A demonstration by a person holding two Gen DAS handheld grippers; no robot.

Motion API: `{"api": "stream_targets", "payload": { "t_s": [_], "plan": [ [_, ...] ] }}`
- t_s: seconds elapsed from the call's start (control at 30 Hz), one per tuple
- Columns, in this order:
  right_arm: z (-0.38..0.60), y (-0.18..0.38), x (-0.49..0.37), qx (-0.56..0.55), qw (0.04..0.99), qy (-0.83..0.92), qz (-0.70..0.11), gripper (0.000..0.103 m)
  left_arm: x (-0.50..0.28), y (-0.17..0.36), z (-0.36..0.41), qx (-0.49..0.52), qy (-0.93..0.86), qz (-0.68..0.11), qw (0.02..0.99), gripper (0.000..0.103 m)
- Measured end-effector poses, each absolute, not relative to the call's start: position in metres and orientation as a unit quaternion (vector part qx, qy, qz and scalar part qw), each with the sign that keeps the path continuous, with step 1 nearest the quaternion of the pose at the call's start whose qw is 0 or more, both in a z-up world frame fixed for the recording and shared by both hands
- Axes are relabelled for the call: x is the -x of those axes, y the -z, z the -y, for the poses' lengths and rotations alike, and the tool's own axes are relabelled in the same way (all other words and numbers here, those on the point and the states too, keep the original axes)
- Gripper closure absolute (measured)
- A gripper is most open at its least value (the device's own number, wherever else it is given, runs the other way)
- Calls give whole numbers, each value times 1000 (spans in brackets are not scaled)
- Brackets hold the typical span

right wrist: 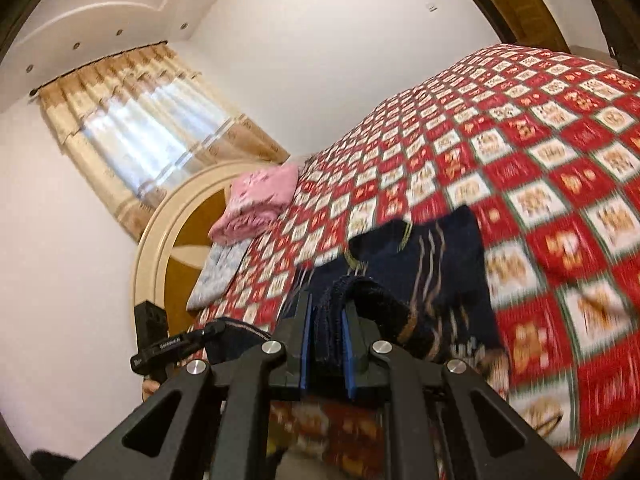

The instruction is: Fold small clothes

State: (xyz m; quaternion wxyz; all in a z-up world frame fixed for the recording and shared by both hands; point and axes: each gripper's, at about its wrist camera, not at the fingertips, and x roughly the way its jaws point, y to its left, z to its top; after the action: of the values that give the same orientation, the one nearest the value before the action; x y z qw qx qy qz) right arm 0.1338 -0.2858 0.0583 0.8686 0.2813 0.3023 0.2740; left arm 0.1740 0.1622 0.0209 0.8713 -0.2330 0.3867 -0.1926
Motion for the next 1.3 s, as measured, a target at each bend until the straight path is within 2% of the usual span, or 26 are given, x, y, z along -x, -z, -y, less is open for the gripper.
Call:
{"api": "stream_targets", "payload": {
  "t_s": [0.17, 0.3, 0.47, 0.6, 0.63, 0.7, 0.73, 0.77, 0.8, 0.83, 0.9, 1.0, 1.13, 1.27, 1.3],
  "plan": [
    [288, -55, -216, -287, 877, -242, -300, 95, -237, -7, -174, 257, 161, -404, 863, 87],
    [287, -23, -281, -292, 873, -216, -325, 95, -293, 29, -181, 282, 132, -444, 840, 86],
    [259, 16, -308, -250, 870, -220, -364, 95, -339, 70, -189, 323, 132, -506, 789, 84],
    [240, 22, -302, -197, 870, -238, -384, 94, -349, 83, -199, 341, 164, -543, 749, 79],
    [240, 23, -301, -197, 867, -240, -390, 88, -348, 82, -203, 343, 175, -546, 744, 79],
    [245, 27, -301, -214, 855, -246, -403, 51, -343, 77, -210, 336, 193, -549, 741, 79],
    [247, 27, -300, -223, 853, -250, -400, 23, -340, 72, -213, 323, 198, -551, 743, 78],
    [251, 25, -297, -231, 857, -255, -384, 19, -335, 66, -215, 296, 194, -552, 755, 76],
    [252, 23, -296, -224, 860, -256, -381, 19, -332, 58, -218, 264, 176, -548, 774, 64],
    [251, 21, -296, -211, 864, -254, -380, 19, -329, 47, -224, 217, 137, -536, 805, 46],
    [244, 18, -300, -163, 878, -237, -384, 19, -316, 24, -238, 152, 69, -493, 854, 29],
    [224, 27, -316, -97, 875, -241, -408, 20, -302, 8, -258, 161, 46, -466, 869, 27],
    [188, 55, -334, 10, 865, -231, -445, 35, -282, 5, -254, 150, 53, -454, 877, 27],
    [163, 81, -342, 88, 841, -224, -484, 36, -265, 12, -229, 99, 66, -454, 883, 27],
    [160, 79, -341, 96, 840, -228, -484, 41, -266, 14, -225, 93, 69, -455, 883, 27]
  ]
}}
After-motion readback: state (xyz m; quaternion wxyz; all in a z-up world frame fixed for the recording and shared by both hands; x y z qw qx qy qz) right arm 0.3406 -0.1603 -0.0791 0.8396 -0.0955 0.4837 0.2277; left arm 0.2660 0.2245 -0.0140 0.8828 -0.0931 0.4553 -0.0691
